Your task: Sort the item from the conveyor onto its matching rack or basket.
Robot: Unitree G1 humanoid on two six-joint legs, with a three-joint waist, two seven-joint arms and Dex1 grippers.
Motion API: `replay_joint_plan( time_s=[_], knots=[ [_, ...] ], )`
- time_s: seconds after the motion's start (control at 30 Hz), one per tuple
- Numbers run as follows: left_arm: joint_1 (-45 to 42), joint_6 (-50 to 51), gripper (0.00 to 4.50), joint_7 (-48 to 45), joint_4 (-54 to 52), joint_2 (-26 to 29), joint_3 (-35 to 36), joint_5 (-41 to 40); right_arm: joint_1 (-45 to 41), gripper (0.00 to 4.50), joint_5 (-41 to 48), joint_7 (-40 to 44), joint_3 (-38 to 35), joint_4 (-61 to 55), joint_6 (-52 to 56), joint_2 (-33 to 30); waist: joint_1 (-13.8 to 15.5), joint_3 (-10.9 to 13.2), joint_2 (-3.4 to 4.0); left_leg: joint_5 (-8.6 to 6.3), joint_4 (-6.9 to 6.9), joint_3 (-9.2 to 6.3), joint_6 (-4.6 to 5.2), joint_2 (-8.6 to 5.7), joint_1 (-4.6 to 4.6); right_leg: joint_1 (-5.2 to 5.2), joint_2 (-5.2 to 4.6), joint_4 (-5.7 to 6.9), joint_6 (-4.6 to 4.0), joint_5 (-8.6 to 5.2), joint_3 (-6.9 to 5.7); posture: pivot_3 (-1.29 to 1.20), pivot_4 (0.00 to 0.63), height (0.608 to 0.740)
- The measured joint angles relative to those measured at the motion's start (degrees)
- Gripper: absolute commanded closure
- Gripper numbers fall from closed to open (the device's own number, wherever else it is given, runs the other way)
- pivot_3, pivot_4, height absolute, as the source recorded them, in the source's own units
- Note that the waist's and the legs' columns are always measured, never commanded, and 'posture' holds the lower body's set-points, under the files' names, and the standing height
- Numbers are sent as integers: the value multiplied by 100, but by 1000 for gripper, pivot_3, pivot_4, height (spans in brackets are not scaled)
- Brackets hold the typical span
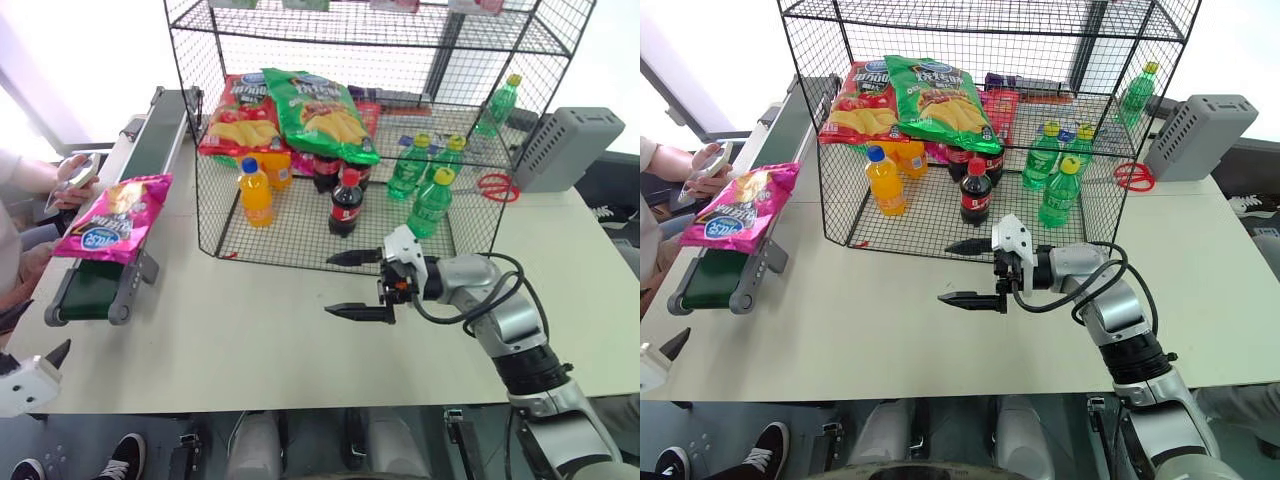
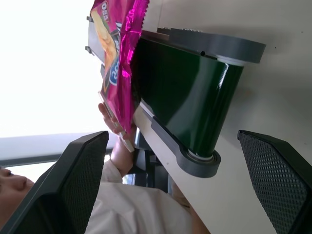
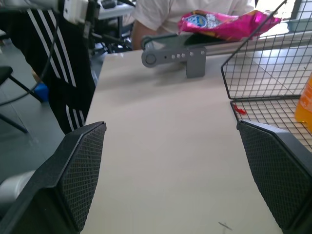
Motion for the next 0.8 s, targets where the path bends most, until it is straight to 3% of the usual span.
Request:
replay_joint_plan(
  time_s=[0.63,0.7,0.8],
  knots=[
    [-183,153,0,150,-11,107,-529,-19,22,35,-258,-45,75,30,-251,22,-86,-1,-1,0,-1,0,0,0,0,0,-1,1,1,1,-1,0,150,740],
    [-183,152,491,148,5,111,-550,-43,22,0,-258,-59,75,40,-251,21,-84,-1,-1,0,-1,0,0,0,0,0,-1,1,1,1,-2,0,150,740],
    [-190,156,1838,88,45,115,-641,-184,22,0,-261,-80,75,40,-265,16,-84,-1,-1,0,0,0,0,0,0,0,-2,1,1,1,-1,0,150,740]
  ],
)
